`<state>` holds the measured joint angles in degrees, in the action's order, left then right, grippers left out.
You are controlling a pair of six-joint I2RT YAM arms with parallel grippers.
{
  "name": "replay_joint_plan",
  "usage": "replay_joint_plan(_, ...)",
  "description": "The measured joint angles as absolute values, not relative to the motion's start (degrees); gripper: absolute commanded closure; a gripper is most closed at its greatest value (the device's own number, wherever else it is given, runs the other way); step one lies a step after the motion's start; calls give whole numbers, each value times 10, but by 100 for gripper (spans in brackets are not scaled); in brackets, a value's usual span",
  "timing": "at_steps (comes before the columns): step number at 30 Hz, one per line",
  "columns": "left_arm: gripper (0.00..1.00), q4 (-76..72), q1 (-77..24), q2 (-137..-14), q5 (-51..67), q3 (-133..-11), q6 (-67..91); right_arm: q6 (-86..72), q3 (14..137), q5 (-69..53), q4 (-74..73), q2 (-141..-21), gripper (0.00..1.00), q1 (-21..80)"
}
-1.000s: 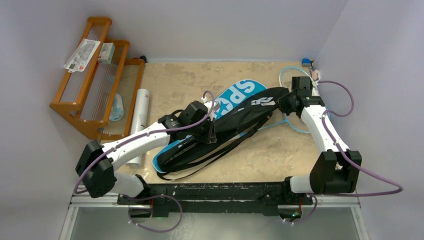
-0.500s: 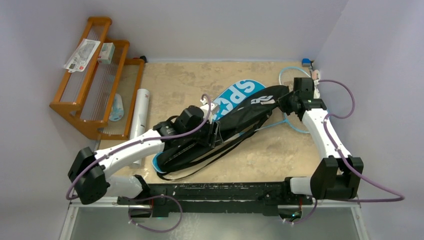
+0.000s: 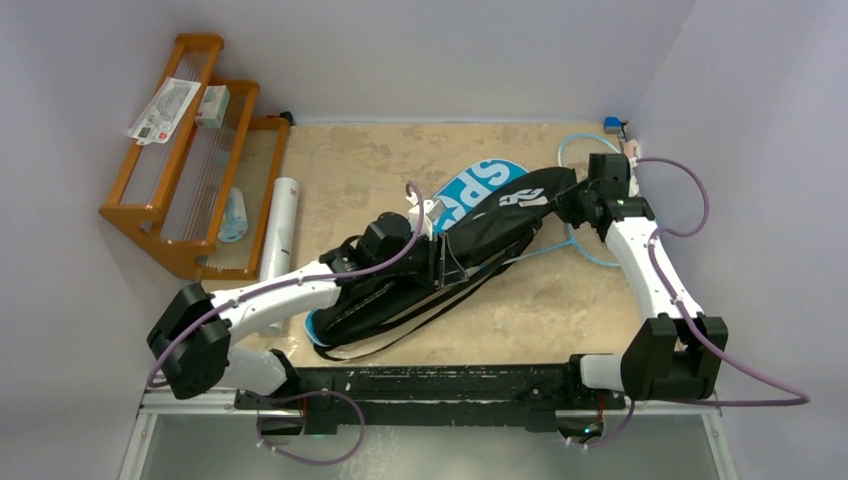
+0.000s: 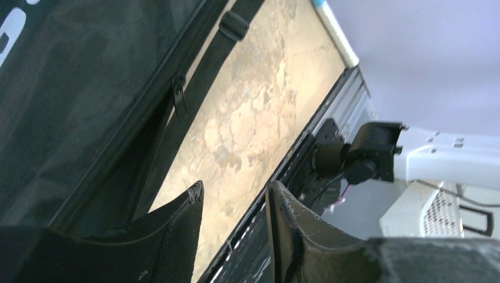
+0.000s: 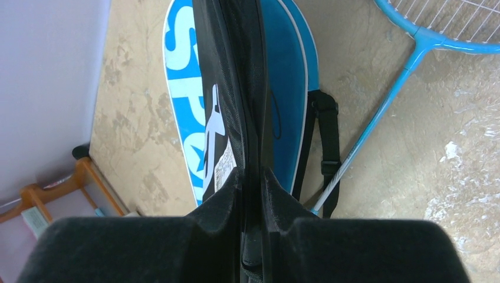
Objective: Pack up the badminton gear
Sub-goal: Zip the racket bag at the center of the board.
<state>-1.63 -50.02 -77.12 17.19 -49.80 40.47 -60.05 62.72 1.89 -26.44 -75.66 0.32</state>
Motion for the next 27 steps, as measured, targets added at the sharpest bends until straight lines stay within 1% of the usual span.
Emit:
replay_joint_plan(3, 62, -65, -502, -786, 156, -491, 444, -603, 627, 18, -265, -744, 93, 3)
replay_joint_plan(6, 57, -94, -503, -803, 132, -492, 478, -604, 627, 18, -265, -729, 93, 3)
replay_joint_plan(8, 56, -81, -505, -828, 104, -508, 509, -605, 627, 18, -265, -722, 93, 3)
replay_joint_plan(12, 56, -72, -507, -861, 87, -530, 541, -605, 627, 18, -265, -719, 93, 3)
replay_joint_plan(27, 57, -103, -515, -909, 56, -532, 631, -609, 619, 18, -260, -719, 93, 3)
